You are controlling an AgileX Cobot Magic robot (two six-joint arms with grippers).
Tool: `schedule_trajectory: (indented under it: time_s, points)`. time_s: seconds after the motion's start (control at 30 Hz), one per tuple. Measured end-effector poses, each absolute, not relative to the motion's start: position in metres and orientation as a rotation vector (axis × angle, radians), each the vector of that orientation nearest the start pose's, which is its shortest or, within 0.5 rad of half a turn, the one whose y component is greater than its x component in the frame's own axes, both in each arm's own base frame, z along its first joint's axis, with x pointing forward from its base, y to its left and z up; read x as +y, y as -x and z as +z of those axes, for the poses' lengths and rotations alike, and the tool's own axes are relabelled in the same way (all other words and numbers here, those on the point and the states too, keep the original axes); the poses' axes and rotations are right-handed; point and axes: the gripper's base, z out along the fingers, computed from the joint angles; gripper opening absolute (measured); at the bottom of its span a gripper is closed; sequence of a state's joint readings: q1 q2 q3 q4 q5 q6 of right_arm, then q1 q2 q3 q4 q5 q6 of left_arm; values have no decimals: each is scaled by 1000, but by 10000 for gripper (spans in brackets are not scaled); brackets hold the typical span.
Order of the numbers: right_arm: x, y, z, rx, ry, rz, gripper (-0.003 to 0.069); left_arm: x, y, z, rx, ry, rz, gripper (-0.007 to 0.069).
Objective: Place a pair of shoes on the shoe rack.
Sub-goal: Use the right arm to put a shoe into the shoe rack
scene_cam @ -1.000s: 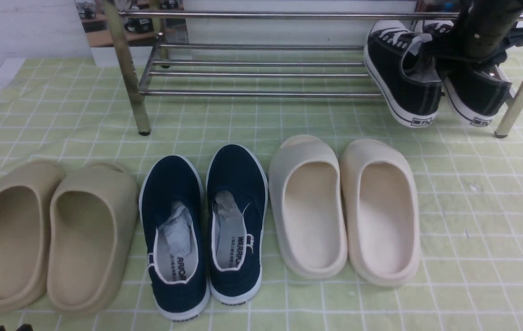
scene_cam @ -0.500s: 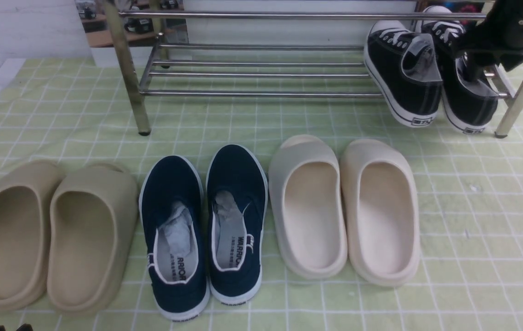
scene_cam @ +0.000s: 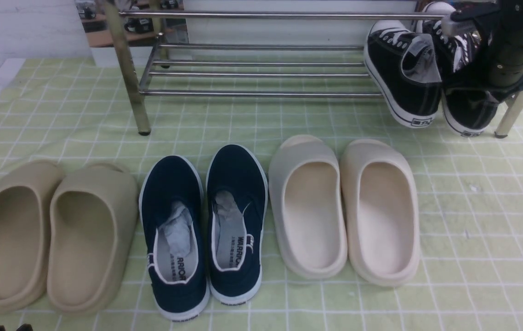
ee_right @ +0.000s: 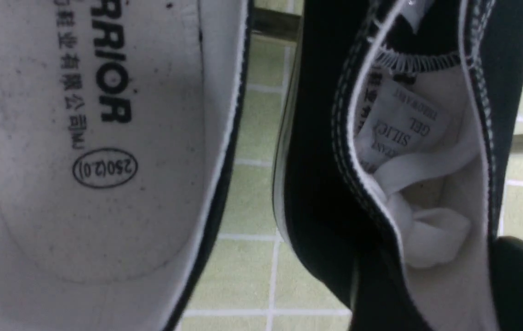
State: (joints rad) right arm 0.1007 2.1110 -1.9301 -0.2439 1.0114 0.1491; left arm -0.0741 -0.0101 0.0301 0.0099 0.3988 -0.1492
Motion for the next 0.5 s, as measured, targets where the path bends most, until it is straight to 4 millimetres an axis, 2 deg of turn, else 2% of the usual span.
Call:
schedule_trajectory:
  time_s: [0.03, 0.07, 0.17, 0.23, 0.4, 0.5]
  points:
    - [29, -471, 265, 2632, 41, -238, 282, -3, -52, 168, 1904, 65, -142, 239]
    - [29, -472, 265, 2629, 42, -238, 272, -3, -52, 168, 1904, 65, -142, 239]
    - [28, -477, 275, 2559, 51, -251, 85, -3, -52, 168, 1904, 65, -142, 239]
    - [28, -480, 282, 2519, 57, -268, 26, -3, -52, 168, 1904, 65, -142, 239]
    - [23, -485, 286, 2474, 89, -349, 17, -3, -52, 168, 1904, 65, -142, 239]
    - [24, -485, 285, 2480, 80, -330, 22, -3, -52, 168, 1904, 65, -142, 239]
